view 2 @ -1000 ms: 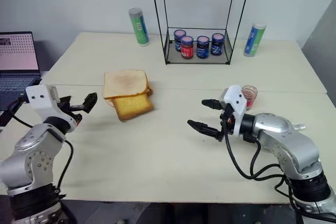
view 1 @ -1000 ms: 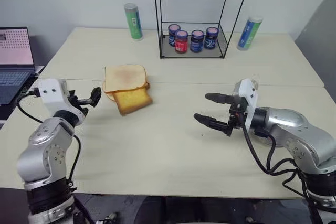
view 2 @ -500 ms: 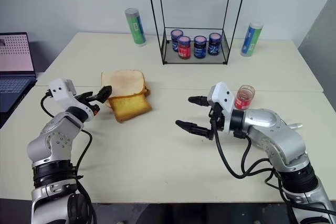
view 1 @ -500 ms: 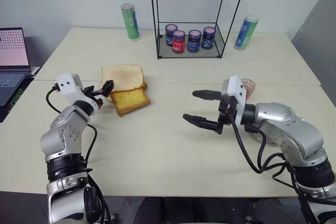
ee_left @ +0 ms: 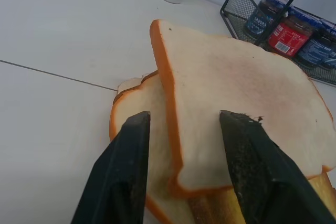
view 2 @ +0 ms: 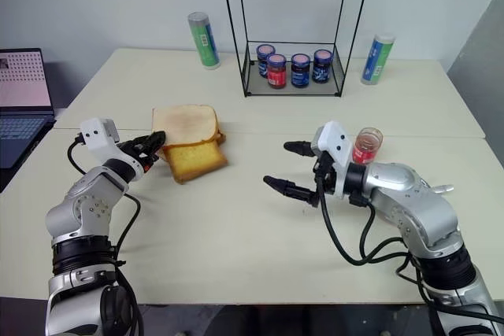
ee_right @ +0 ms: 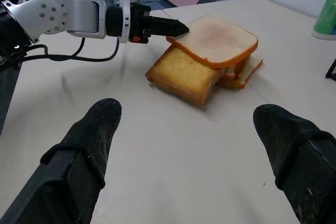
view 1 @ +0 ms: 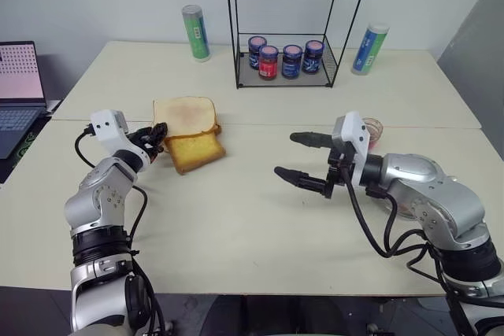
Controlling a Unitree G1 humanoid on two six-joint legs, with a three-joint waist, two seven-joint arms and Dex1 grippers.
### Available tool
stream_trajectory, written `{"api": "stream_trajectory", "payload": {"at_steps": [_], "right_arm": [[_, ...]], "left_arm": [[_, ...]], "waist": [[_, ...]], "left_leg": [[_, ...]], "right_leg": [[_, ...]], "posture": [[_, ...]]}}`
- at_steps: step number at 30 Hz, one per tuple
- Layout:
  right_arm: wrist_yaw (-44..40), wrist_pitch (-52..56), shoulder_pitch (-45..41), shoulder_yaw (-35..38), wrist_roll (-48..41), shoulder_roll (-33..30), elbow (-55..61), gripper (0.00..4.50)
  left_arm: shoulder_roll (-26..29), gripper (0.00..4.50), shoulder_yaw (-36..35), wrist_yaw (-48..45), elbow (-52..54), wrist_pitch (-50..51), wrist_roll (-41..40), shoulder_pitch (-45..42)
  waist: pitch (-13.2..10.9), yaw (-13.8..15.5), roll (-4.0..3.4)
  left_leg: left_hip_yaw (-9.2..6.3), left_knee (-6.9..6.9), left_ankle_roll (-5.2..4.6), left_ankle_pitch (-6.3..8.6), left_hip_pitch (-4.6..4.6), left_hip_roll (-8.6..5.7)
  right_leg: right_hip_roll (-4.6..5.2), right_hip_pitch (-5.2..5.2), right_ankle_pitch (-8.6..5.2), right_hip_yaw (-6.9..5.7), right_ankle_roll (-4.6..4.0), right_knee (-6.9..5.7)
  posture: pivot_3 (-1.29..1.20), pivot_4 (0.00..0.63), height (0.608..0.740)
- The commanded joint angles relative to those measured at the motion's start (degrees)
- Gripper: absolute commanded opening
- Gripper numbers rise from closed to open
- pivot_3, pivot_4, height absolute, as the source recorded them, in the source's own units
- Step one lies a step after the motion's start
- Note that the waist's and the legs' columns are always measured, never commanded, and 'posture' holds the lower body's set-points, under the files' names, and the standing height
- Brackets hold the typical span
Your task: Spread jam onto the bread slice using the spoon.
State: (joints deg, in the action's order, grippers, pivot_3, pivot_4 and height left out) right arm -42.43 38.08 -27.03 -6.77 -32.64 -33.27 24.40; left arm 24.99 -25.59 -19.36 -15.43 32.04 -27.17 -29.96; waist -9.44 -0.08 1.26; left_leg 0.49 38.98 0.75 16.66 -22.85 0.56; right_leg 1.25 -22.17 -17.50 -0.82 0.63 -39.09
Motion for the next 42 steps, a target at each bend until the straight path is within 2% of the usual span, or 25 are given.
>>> {"api": "stream_trajectory", "payload": {"at_steps": [1, 7, 18, 25, 31, 34, 38, 40, 42], "right_arm": [[0.40, -0.13, -1.06, 2.37, -0.41, 0.12, 0.67, 4.50], [0.61, -0.30, -0.66, 2.37, 0.01, 0.38, 0.75, 4.50], [1.05, -0.90, -0.48, 2.49, 0.55, 0.64, 0.25, 4.50], [1.12, -0.93, 0.19, 2.91, 0.58, 0.44, 0.37, 4.50], [1.66, 0.45, 0.48, 6.24, -0.46, -1.25, 0.27, 4.50], [0.48, 5.09, 1.63, 12.33, -5.05, -5.78, 2.95, 4.50], [-0.04, 14.57, 4.30, 20.36, -16.41, -11.91, 8.01, 4.50], [1.31, 17.60, 4.74, 23.07, -20.75, -13.04, 9.17, 4.50], [1.90, 19.96, 8.54, 25.29, -23.81, -14.64, 11.91, 4.50]], "left_arm": [[1.10, 1.21, -0.38, -0.09, 2.33, -0.46, -0.89, -1.08], [1.38, 0.01, -0.70, 0.17, 2.72, -0.03, -1.26, -1.18], [3.51, 0.01, -2.62, 0.05, 7.02, 0.68, -4.56, -3.83], [4.32, 0.01, 0.19, -3.43, 23.02, 11.19, -13.60, 0.44], [3.06, 0.01, 4.04, -3.16, 31.92, 19.01, -21.73, -2.02], [4.80, 0.01, 6.65, -5.76, 35.85, 25.61, -28.69, -2.78], [7.46, 0.01, 8.44, -9.50, 36.70, 32.62, -37.51, -2.86], [8.23, 0.01, 9.38, -10.74, 36.34, 34.57, -39.86, -2.05], [10.16, 0.01, 14.09, -16.30, 35.68, 33.94, -36.94, 1.97]], "waist": [[0.00, 0.00, 0.00], [0.00, 0.00, 0.00], [0.00, -0.05, 0.00], [0.00, -0.05, 0.00], [0.00, 0.16, 0.00], [0.00, 0.16, 0.00], [-0.01, 0.02, 0.00], [-0.01, -0.33, -0.01], [0.01, -0.43, -0.03]], "left_leg": [[0.00, 0.00, 0.00, 0.00, 0.00, 0.00], [-0.01, 0.00, -0.01, 0.00, 0.00, 0.00], [0.00, 0.00, 0.01, 0.00, -0.01, 0.00], [0.01, 0.00, 0.06, -0.03, -0.04, 0.01], [-0.01, 0.00, 0.04, -0.02, -0.02, -0.01], [0.00, 0.02, 0.04, -0.03, -0.02, -0.02], [-0.01, -0.01, 0.06, -0.03, -0.04, 0.00], [-0.01, -0.03, 0.04, -0.02, -0.02, 0.04], [0.00, -0.03, -0.02, 0.00, 0.04, 0.05]], "right_leg": [[0.00, 0.00, 0.00, 0.00, 0.00, 0.00], [0.00, 0.00, 0.00, 0.00, 0.00, -0.01], [0.00, -0.01, 0.00, 0.00, 0.00, -0.01], [0.01, -0.02, 0.00, 0.01, 0.00, 0.02], [0.01, 0.00, 0.00, 0.01, 0.00, -0.02], [0.01, 0.02, 0.00, 0.02, 0.00, -0.02], [0.00, 0.01, 0.00, 0.02, 0.00, 0.04], [-0.04, 0.00, 0.00, 0.02, 0.00, 0.02], [-0.07, 0.02, -0.01, 0.05, 0.00, -0.05]], "posture": [[0.00, 0.150, 0.740], [0.00, 0.150, 0.740], [0.00, 0.150, 0.740], [0.00, 0.150, 0.740], [0.00, 0.150, 0.740], [0.00, 0.150, 0.740], [0.00, 0.150, 0.740], [0.00, 0.150, 0.740], [0.00, 0.150, 0.740]]}}
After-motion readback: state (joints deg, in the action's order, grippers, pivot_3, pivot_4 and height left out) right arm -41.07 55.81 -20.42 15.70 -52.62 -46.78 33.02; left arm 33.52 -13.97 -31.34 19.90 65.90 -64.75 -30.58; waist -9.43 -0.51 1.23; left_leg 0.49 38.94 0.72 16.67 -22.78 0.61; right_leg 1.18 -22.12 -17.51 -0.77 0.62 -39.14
